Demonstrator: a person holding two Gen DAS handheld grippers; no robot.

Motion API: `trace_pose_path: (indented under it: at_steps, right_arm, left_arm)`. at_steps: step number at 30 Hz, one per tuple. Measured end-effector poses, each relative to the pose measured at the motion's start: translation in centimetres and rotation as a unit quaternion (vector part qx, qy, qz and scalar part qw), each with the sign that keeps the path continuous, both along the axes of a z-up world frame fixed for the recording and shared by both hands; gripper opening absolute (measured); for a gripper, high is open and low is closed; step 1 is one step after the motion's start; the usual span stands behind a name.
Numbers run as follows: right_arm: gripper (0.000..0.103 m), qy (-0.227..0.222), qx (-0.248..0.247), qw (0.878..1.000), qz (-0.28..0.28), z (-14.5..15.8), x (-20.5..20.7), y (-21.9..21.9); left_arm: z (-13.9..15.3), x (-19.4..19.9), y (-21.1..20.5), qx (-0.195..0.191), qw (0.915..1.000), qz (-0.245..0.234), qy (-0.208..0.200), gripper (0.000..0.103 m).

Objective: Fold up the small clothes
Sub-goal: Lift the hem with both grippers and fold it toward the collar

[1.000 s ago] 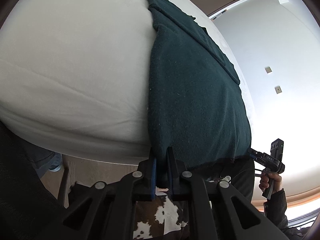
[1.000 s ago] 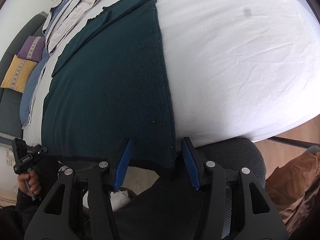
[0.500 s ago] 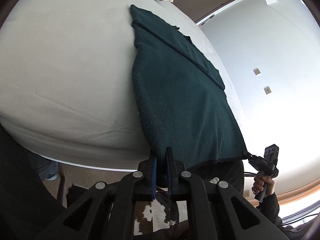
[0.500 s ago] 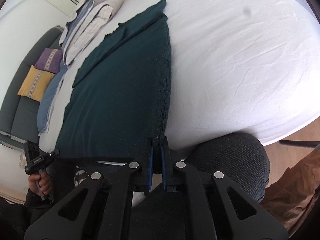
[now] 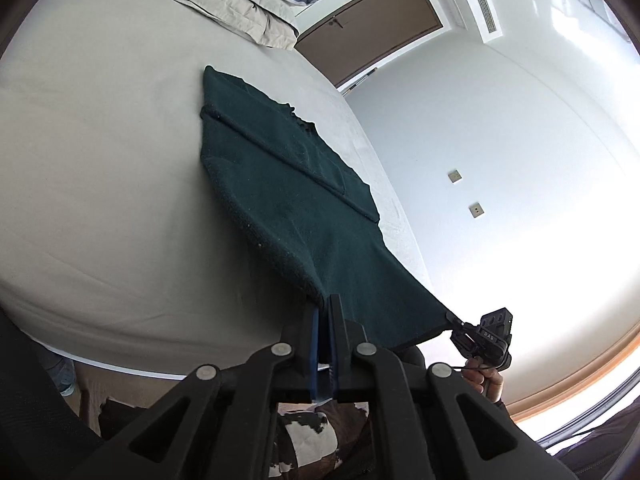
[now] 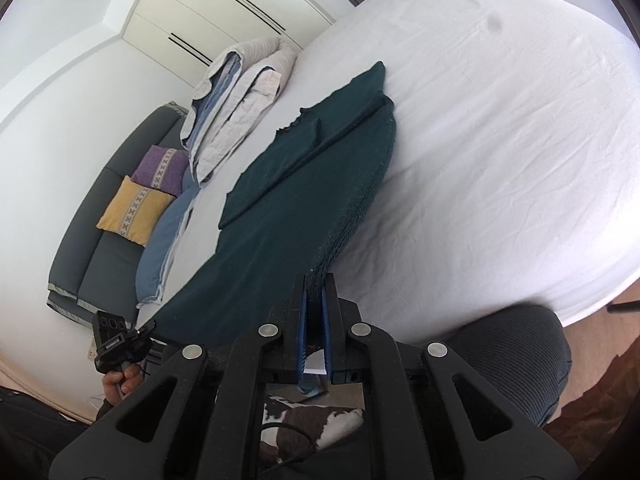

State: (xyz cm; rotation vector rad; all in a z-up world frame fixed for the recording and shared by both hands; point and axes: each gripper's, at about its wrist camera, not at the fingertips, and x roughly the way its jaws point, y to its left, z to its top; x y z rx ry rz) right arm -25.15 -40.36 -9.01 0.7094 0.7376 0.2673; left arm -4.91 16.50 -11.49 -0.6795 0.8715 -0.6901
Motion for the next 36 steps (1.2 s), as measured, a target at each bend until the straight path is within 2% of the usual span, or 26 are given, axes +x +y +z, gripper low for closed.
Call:
trace_pose_path:
  at_steps: [5, 10, 14, 19, 27, 36]
  right_arm:
    - [0.005, -0.037, 0.032, 0.999, -0.009, 2.0, 1.6, -0.6]
    - [0.005, -0.066, 0.054, 0.996, -0.028, 4.3, 5.3, -1.7]
    - [0.005, -0.076, 0.062, 0.994, -0.041, 5.7, 9.3, -2.7]
    - [0.005, -0.076, 0.061, 0.993, -0.062, 6.8, 15.3, -4.0]
    - [0.005, -0.067, 0.045, 0.993, -0.086, 7.0, 25.8, -5.5]
    - [0.005, -0.040, 0.012, 0.994, -0.098, 5.2, 39.0, -5.4]
  left_arm:
    - [0.5, 1.1, 0.1, -0.035, 0.9993, 0.015, 0.002, 0.005]
    - [1.9, 4.0, 1.1, -0.072, 0.9965, 0.041, -0.005, 0.005]
    - [3.2, 6.9, 1.5, -0.076, 0.9950, 0.061, -0.020, 0.005]
    - [3.9, 11.5, 1.4, -0.083, 0.9929, 0.080, -0.029, 0.005]
    - [3.9, 20.5, 1.5, -0.094, 0.9893, 0.110, -0.016, 0.005]
    - [3.5, 30.9, 0.4, -0.075, 0.9895, 0.123, -0.001, 0.005]
